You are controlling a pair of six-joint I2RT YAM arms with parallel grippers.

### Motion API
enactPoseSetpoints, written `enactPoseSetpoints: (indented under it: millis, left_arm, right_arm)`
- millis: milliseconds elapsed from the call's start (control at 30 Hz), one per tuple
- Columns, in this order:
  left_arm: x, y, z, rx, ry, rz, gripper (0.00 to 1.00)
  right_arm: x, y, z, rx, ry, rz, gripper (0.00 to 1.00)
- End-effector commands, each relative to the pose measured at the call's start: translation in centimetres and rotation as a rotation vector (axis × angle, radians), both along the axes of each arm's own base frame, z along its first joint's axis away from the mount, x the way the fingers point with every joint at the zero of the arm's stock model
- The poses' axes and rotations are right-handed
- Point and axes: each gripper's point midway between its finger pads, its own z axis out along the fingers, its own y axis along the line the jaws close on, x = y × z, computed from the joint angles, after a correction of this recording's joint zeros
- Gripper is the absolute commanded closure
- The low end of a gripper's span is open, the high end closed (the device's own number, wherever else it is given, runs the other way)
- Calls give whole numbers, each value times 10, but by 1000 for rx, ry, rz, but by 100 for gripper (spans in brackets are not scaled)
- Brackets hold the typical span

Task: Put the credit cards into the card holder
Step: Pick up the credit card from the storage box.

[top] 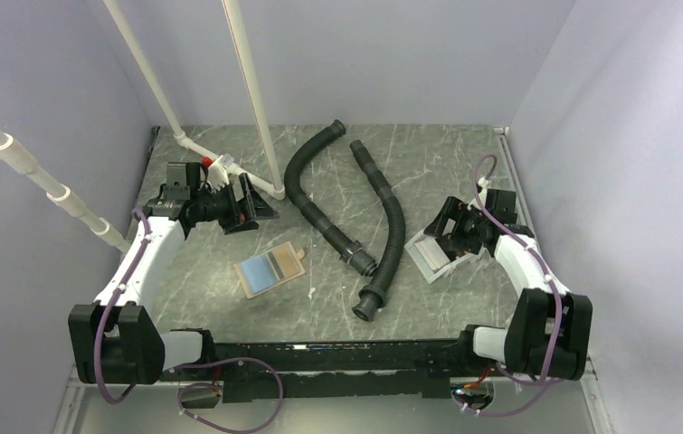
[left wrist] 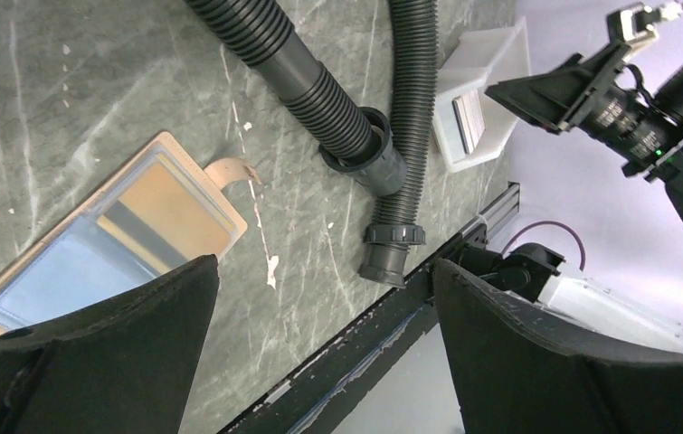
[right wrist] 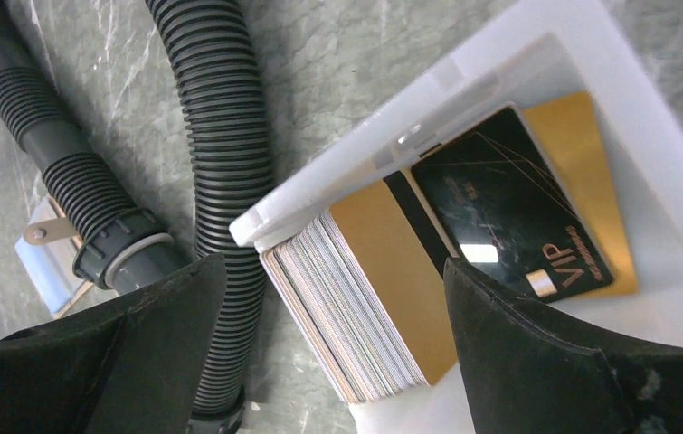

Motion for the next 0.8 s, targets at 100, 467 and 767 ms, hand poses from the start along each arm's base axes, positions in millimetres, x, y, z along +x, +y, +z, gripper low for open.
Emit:
enactPoseSetpoints:
  millis: [100, 467, 767]
  left_arm:
    - [-7, -7, 16, -45, -71, -60, 6]
    - [-7, -9, 15, -64, -67, -73, 5]
    - [-6, -9, 14, -68, -65, -73, 5]
  right_arm:
    - [7, 22, -4, 113, -34, 111, 10]
    - [-6, 21, -20, 92, 38, 141, 24]
    - [-12, 28, -13, 125, 21, 157, 53]
